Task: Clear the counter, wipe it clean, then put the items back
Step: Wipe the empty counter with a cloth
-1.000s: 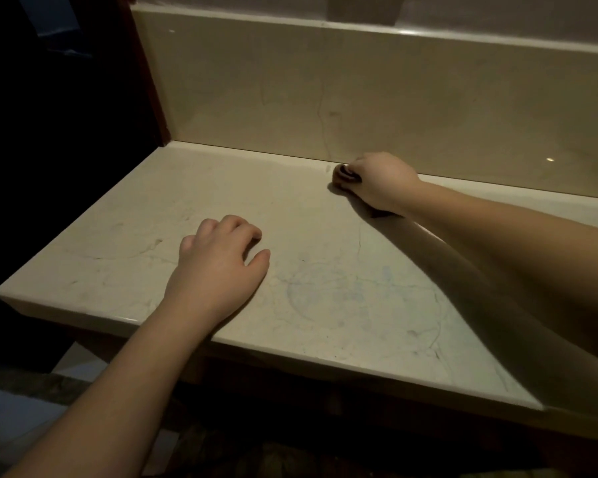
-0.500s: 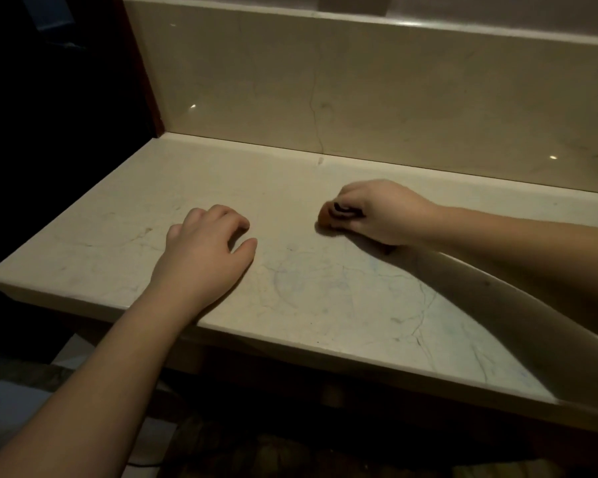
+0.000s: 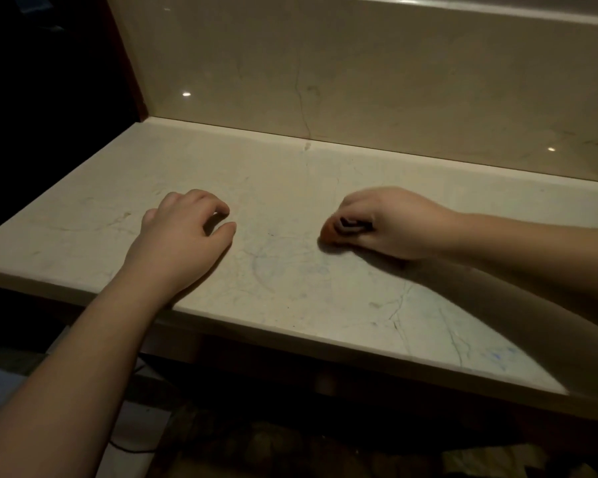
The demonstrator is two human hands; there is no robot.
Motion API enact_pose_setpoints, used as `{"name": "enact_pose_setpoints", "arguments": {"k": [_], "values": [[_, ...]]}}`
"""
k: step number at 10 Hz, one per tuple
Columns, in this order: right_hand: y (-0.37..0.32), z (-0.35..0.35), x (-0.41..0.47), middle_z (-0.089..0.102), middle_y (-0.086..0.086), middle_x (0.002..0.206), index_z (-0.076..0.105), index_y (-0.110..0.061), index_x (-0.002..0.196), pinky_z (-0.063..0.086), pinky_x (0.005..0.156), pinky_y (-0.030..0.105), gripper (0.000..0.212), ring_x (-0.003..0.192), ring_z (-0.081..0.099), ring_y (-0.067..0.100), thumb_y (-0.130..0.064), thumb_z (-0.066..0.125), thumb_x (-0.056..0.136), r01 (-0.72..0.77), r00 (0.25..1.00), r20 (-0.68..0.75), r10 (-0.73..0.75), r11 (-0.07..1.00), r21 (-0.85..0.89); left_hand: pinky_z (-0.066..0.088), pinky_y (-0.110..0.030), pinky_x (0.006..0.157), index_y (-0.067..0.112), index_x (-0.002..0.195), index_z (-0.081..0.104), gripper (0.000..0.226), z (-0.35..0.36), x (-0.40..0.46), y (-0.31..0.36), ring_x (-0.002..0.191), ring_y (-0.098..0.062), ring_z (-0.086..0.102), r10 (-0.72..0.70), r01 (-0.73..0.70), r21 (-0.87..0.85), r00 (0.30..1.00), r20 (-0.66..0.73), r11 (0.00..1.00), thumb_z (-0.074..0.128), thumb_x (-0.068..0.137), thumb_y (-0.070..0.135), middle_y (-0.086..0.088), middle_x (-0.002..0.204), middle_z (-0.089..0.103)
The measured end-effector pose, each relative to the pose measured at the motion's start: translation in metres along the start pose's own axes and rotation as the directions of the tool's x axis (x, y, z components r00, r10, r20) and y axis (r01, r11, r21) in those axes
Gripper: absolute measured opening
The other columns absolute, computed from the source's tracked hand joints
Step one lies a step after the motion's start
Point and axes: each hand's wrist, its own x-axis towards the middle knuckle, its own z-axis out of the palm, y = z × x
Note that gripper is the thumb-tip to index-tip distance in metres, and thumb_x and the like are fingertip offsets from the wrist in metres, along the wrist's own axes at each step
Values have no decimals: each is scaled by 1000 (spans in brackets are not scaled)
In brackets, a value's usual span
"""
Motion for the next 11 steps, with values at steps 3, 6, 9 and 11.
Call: {"name": "enact_pose_setpoints", "arguments": {"k": [3,6,9,11], "values": [[24,-10,23,50,-5,78,53,-16,81,28,64,30,28,83,53,25,-42,55,92,-249,968,-60,245,965,-78,32,-46,101,23,123,58,36,0,-1,1,122,-19,42,4,-4,17,1000,-2,1000,46,95,41,5,131,54],[15,-16,0,56,-5,86,61,-14,89,36,68,30,25,86,57,23,-40,59,89,-186,981,45,187,982,-8,31,-46,101,22,123,58,35,0,-2,2,122,-20,41,5,-5,14,1000,-5,1000,46,95,40,4,131,54],[-28,-9,-35,61,-8,94,65,-18,98,45,72,31,31,83,56,13,-43,52,87,-42,990,139,30,996,80,31,-45,101,22,123,58,35,0,-3,2,122,-20,42,6,-6,18,1000,-10,1000,46,95,40,4,132,54],[22,-15,10,56,0,79,52,-20,75,34,62,32,31,81,56,26,-47,56,91,-364,931,-14,364,929,-67,32,-46,101,23,125,56,36,-1,-5,4,123,-20,42,15,-15,34,1000,-8,999,45,96,41,3,133,53]]}}
